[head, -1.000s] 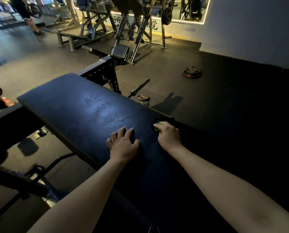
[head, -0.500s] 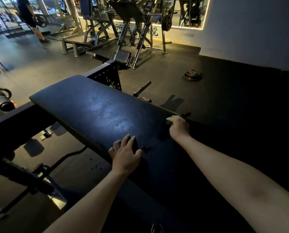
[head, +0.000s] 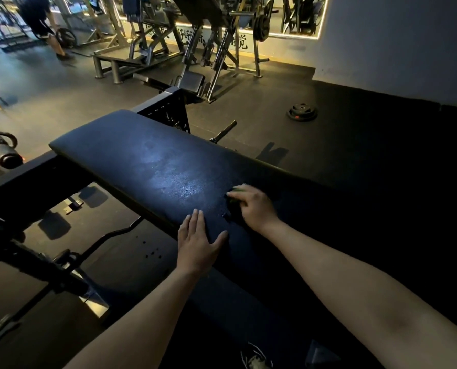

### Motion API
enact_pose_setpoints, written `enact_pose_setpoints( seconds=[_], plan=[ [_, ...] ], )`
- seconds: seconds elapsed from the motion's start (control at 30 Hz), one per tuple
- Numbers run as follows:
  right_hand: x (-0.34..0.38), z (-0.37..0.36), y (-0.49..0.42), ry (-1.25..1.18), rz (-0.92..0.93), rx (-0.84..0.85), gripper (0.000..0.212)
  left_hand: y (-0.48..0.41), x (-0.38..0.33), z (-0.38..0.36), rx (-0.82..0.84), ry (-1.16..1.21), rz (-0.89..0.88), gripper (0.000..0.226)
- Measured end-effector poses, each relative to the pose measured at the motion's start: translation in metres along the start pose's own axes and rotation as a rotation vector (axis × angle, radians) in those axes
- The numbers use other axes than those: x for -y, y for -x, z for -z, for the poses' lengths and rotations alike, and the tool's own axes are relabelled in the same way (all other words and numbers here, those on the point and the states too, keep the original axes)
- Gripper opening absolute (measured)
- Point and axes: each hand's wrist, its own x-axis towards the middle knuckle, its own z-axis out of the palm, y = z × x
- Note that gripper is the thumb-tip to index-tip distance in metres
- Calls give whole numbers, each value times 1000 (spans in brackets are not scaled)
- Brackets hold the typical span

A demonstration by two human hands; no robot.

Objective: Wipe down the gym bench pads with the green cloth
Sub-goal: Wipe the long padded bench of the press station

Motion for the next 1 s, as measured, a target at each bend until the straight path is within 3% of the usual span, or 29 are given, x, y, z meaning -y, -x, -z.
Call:
enact_pose_setpoints(
  seconds=[0.13, 0.2, 0.33, 0.53, 0.63, 0.7, 0.8, 0.87, 1.0],
  plan=[
    [-54, 22, -16, 125, -291, -121, 47, -1, 0, -4, -26, 58, 12, 94],
    [-56, 18, -16, 144, -310, -96, 43, 0, 0, -6, -36, 77, 29, 103],
    [-21, 2, -6, 85, -125, 16, 39, 1, -1, -9, -81, 128, 59, 116],
    [32, -27, 20, -29, 223, 275, 39, 16, -4, -15, -221, 216, 122, 95],
    [32, -27, 14, -103, 356, 400, 42, 24, 5, -17, -221, 249, 147, 109],
    [18, -16, -3, -133, 333, 324, 39, 26, 10, -17, -195, 252, 142, 115],
    [-14, 3, -28, 2, 15, 23, 37, 27, 5, -15, -176, 270, 151, 110],
    [-25, 3, -32, 69, -118, -5, 40, 29, 2, -16, -188, 269, 173, 108],
    [-7, -17, -9, 64, 75, 63, 36, 36, -3, -19, -190, 395, 285, 111]
  ],
)
